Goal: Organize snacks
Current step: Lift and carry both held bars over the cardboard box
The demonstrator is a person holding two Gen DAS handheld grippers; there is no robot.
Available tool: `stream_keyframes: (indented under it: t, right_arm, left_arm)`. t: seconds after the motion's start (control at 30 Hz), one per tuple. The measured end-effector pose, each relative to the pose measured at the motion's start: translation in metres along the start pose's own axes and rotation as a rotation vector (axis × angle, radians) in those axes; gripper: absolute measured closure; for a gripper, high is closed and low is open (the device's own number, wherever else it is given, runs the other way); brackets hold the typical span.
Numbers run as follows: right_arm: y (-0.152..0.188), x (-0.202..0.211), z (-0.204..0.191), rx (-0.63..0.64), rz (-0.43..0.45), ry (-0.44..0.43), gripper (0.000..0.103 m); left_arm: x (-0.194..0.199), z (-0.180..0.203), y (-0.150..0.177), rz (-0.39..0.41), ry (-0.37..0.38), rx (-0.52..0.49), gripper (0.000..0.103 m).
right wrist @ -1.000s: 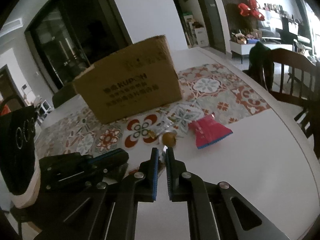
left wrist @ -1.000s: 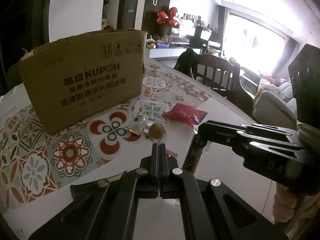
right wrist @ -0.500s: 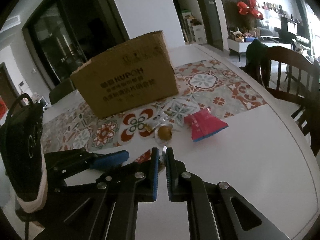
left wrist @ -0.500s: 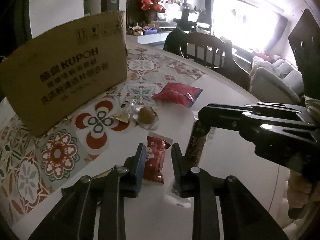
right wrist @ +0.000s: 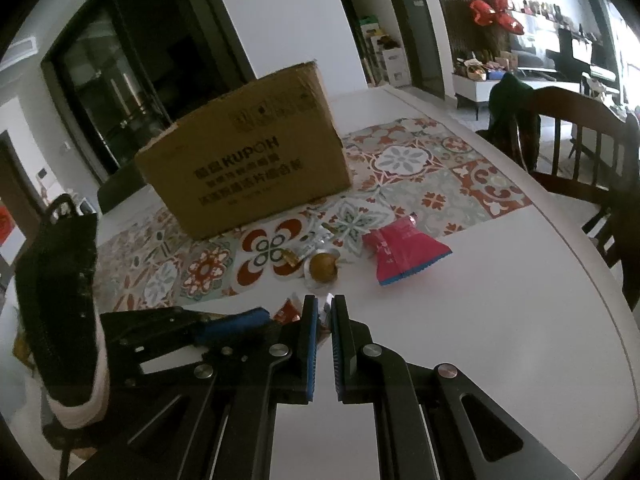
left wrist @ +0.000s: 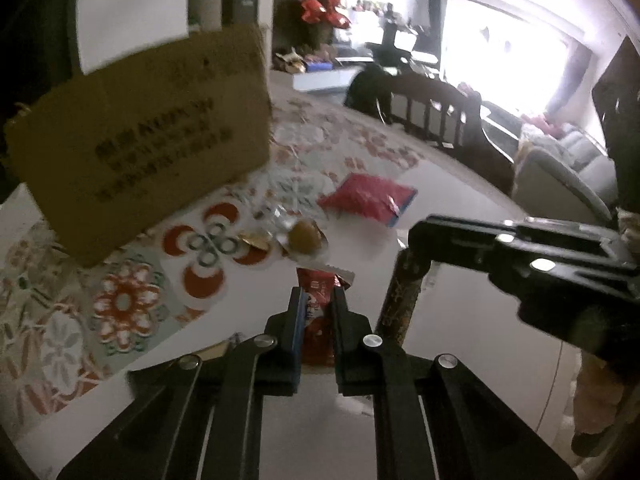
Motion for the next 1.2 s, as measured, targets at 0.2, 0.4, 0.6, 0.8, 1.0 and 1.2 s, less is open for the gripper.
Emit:
stream_keyframes:
  t: [0.2, 0.4, 0.6, 0.8, 1.0, 1.2]
  right_arm:
    - [-0.007, 0.006, -0.007, 0.008, 0.019, -0.016, 0.096]
    - [-0.014, 0.015, -0.019, 0.034, 0.045, -0.028, 0.096]
    - [-0.024, 0.024, -0.028, 0.055, 0.074, -0.038, 0.096]
    - [-0.040, 0.030, -0.037, 0.072, 0.112, -0.050, 0.096]
    - [-0.056, 0.031, -0.043, 0.085, 0.145, -0.062, 0.096]
    - [-0.077, 0.031, -0.052, 0.106, 0.182, -0.076, 0.096]
  left_arm:
    - [0.021, -0.005, -0.011, 0.049, -0.009, 0.046, 0.090]
    - [0.034, -0.010, -0.016, 0.077, -0.020, 0.082, 0.090]
    - [0.050, -0.016, -0.027, 0.126, -0.035, 0.114, 0.090]
    - [0.065, -0.023, -0.040, 0.175, -0.048, 0.137, 0.090]
    - [0.076, -0.032, -0.053, 0.214, -0.068, 0.158, 0.090]
    - [0.089, -0.045, -0.068, 0.255, -0.087, 0.176, 0.090]
Point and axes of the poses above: each gripper's, at about its wrist camera, not at the fingertips, and x roughly against the way its jaws point, z to its right, y to its underside, the point moved 8 cm from there along -x, roughly the way its jaws point, and after that the axes turned 1 degree about z, right-handed, at the moved point
